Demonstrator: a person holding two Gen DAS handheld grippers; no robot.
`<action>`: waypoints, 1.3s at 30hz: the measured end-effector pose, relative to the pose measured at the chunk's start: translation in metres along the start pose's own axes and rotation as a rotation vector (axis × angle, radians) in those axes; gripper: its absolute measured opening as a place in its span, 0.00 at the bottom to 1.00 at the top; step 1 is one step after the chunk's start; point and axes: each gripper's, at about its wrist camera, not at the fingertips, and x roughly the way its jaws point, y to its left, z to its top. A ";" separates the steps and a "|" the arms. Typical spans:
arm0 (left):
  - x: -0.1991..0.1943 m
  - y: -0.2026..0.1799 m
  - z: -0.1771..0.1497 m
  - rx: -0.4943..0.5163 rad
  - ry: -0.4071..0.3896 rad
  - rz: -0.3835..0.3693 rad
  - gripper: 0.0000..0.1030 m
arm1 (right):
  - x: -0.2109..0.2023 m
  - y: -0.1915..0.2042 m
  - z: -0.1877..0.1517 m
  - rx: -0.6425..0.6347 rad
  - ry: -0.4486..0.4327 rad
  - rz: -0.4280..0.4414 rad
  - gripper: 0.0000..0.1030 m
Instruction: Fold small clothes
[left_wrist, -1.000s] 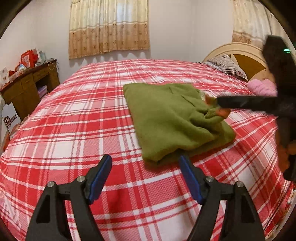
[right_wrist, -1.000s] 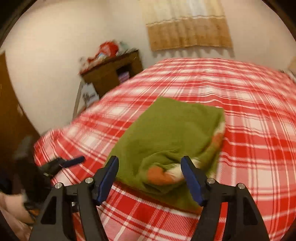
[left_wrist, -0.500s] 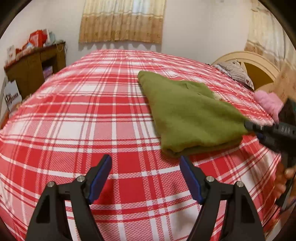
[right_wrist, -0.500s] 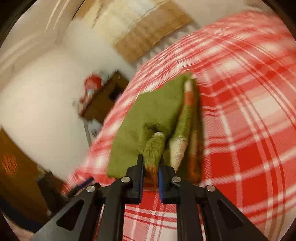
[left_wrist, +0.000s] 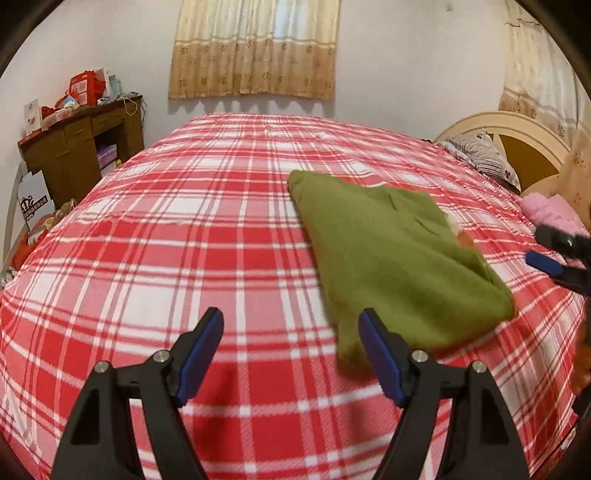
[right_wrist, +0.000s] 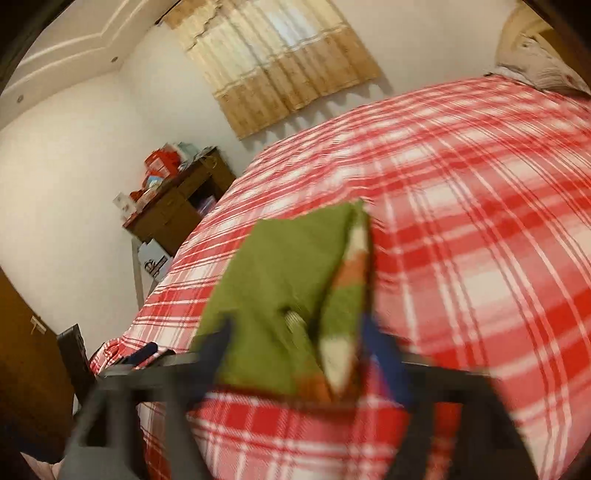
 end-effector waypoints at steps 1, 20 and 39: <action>0.000 -0.002 0.002 0.002 -0.004 -0.002 0.76 | 0.013 0.003 0.004 -0.001 0.016 0.010 0.82; 0.049 -0.022 0.010 -0.022 0.023 -0.003 0.80 | 0.108 -0.010 0.011 -0.017 0.101 -0.134 0.51; 0.066 -0.065 0.013 0.082 0.062 0.026 0.93 | 0.097 -0.043 0.027 -0.117 0.070 -0.227 0.14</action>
